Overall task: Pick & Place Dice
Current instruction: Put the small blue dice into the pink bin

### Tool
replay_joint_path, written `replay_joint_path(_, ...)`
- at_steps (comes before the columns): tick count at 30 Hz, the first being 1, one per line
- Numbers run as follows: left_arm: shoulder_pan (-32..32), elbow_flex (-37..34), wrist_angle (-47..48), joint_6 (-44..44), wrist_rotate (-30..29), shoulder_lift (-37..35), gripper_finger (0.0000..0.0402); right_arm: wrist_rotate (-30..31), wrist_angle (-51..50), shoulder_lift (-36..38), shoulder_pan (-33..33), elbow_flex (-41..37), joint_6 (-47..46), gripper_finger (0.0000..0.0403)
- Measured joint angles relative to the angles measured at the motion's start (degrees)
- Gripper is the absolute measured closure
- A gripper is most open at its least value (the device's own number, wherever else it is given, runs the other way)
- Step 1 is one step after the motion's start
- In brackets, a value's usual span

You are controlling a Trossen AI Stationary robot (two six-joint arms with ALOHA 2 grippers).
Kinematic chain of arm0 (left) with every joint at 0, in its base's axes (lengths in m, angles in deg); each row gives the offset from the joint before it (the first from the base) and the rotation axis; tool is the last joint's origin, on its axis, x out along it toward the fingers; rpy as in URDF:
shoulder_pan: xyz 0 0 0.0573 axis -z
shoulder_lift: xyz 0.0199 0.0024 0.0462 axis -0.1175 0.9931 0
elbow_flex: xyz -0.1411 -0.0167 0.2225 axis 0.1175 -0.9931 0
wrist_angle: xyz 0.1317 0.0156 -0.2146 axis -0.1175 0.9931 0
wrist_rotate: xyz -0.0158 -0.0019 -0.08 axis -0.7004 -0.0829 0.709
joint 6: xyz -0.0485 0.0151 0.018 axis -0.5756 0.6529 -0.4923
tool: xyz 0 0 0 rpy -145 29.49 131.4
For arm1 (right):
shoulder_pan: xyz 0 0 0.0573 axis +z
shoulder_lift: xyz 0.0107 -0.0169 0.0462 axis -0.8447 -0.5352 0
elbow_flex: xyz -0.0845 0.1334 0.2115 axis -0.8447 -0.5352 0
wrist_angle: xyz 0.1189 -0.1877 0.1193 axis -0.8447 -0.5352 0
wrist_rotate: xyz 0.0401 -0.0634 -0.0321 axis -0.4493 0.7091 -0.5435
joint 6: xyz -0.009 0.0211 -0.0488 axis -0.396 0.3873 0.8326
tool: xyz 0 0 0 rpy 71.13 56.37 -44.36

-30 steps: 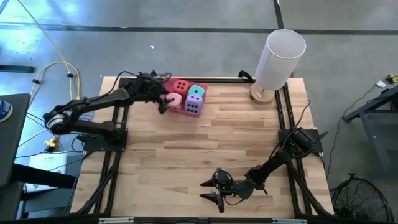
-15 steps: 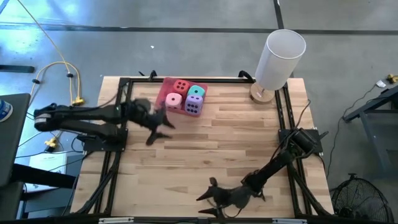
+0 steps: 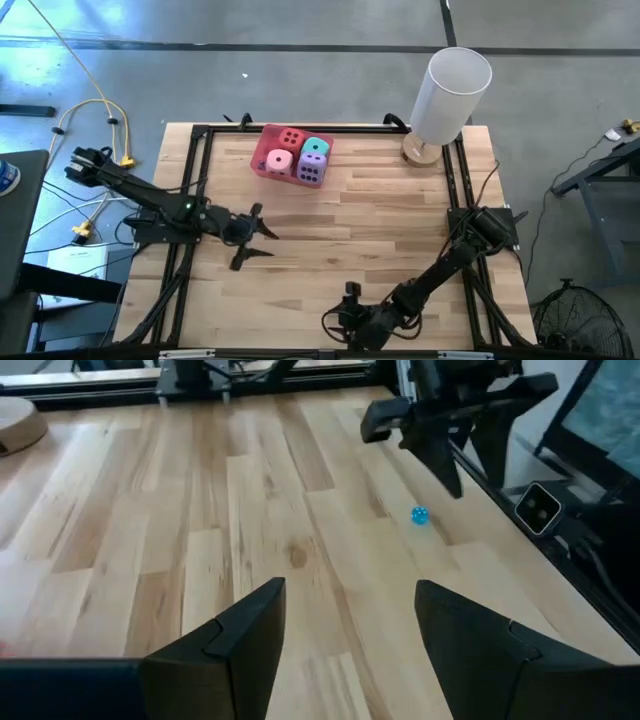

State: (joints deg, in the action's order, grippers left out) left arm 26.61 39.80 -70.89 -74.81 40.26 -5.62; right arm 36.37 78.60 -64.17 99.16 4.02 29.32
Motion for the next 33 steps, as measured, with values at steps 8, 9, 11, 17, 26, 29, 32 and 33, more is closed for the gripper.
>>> replay_joint_path(8, 2.0, 0.0, -4.2, -1.7, -2.6, 6.1, 0.0186, -4.1, -10.1, 0.0, 0.1, -0.6, -12.5, 0.0215)
replay_joint_path(9, 2.0, 0.0, -4.9, -1.7, -2.6, 7.2, 0.0186, -4.1, -10.7, 0.0, 0.1, -0.6, -12.9, 0.0215)
replay_joint_path(11, 2.0, 0.0, -7.3, -1.7, -2.6, 9.8, 0.0186, -3.9, -11.4, 0.0, 0.1, -0.6, -13.1, 0.0215)
replay_joint_path(17, 2.0, 0.0, -12.7, -1.7, -2.1, 17.0, 0.0186, -0.6, -15.1, 0.0, 0.2, -0.6, -14.6, 0.0218)
replay_joint_path(26, 2.0, 0.0, -19.2, -1.7, -1.9, 23.2, 0.0186, 2.1, -18.8, -0.1, 1.1, -0.6, -17.6, 0.0236)
replay_joint_path(29, 2.0, 0.0, -19.3, -1.7, -1.9, 23.8, 0.0186, 2.1, -18.6, -0.1, 1.9, -0.6, -18.7, 0.0238)
replay_joint_path(32, 2.0, 0.0, -19.4, -1.7, -1.9, 24.0, 0.0186, 2.1, -18.5, -0.1, 2.9, -0.6, -19.2, 0.0239)
replay_joint_path(33, 2.0, 0.0, -19.4, -1.7, -1.9, 24.0, 0.0186, 2.4, -18.5, -0.1, 3.1, -0.6, -19.2, 0.0239)
